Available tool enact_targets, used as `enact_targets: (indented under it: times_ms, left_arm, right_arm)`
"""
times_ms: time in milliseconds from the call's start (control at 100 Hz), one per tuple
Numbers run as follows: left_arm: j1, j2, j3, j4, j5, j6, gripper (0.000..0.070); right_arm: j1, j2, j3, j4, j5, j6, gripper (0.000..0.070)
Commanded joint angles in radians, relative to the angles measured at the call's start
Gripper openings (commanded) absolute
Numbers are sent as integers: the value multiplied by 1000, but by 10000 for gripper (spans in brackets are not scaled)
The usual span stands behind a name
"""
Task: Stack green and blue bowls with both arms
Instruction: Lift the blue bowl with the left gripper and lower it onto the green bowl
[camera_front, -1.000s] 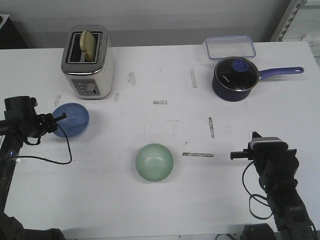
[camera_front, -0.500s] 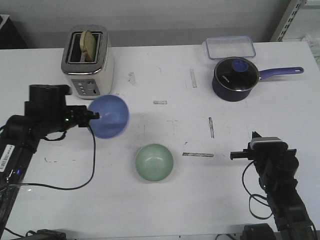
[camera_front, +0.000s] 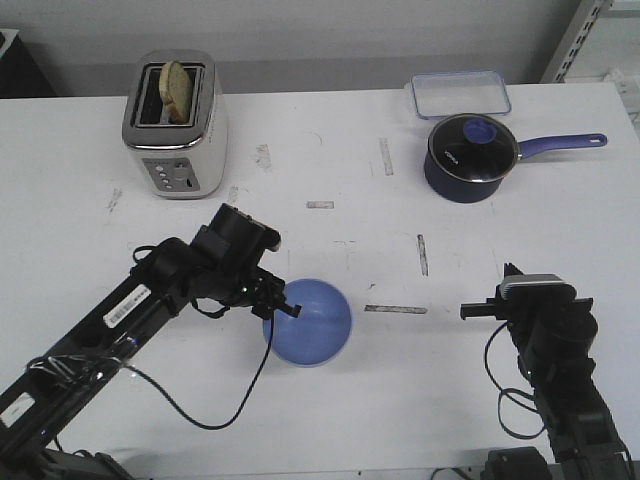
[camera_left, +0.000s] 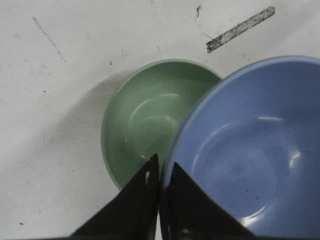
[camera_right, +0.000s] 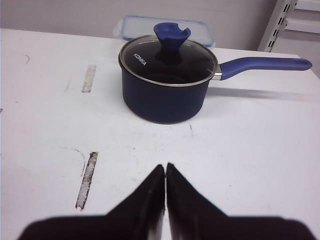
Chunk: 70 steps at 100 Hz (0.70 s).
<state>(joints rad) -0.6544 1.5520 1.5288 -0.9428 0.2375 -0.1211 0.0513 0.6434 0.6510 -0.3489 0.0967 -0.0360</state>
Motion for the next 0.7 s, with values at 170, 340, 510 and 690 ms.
enact_targets:
  times_ms: [170,340,510,690]
  left_arm:
    - [-7,128,14,8,-40,30,0]
    - [-7,157,14,9,-64,30,0]
    - [-8,156,14,31,-64,25,28]
    - [-8,155,14,30,-64,25,557]
  right_arm:
    - [2,6,5,12,-3,13,0]
    - [2,5,5,12,-3,13,0]
    - [2,5,5,12,-3,13,0]
    - [2,5,5,12,-3,13,0]
